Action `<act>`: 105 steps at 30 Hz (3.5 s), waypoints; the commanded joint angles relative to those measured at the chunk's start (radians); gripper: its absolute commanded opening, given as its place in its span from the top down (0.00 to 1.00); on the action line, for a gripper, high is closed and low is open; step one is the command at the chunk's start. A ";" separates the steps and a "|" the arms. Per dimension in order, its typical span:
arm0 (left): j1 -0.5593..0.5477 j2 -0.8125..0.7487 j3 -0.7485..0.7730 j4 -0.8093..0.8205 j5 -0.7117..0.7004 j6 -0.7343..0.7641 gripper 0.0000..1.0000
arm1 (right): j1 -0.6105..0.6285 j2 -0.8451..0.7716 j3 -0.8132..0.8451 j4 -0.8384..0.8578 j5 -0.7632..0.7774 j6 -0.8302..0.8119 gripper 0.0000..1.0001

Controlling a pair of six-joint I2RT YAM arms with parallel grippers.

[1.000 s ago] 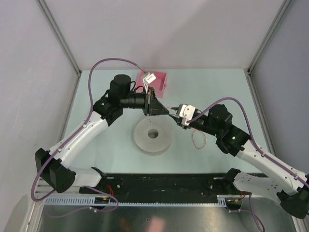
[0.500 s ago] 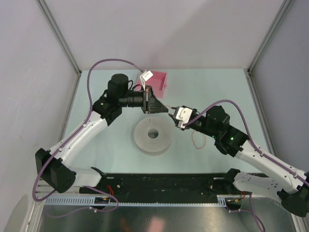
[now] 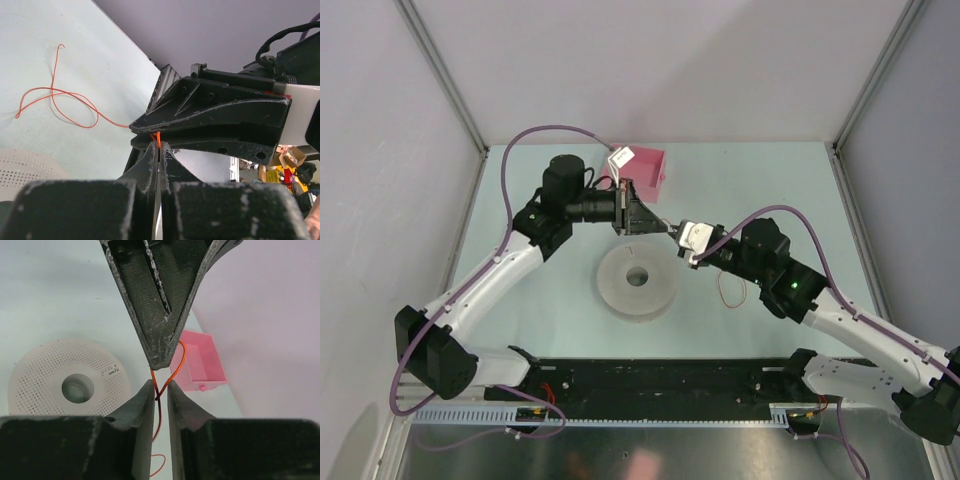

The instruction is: Wrap the cables

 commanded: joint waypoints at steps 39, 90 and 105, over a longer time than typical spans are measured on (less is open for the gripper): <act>0.469 0.455 -0.131 -0.414 0.196 0.760 0.10 | -0.756 0.159 0.056 -0.301 -0.602 0.345 1.00; -0.175 -0.165 -0.297 -0.380 -0.387 1.268 0.34 | -0.214 0.228 0.231 -0.560 -0.437 -0.105 1.00; 0.183 -0.243 -0.159 -0.283 -0.154 1.039 0.01 | -0.165 0.313 0.229 -0.446 -0.378 -0.157 1.00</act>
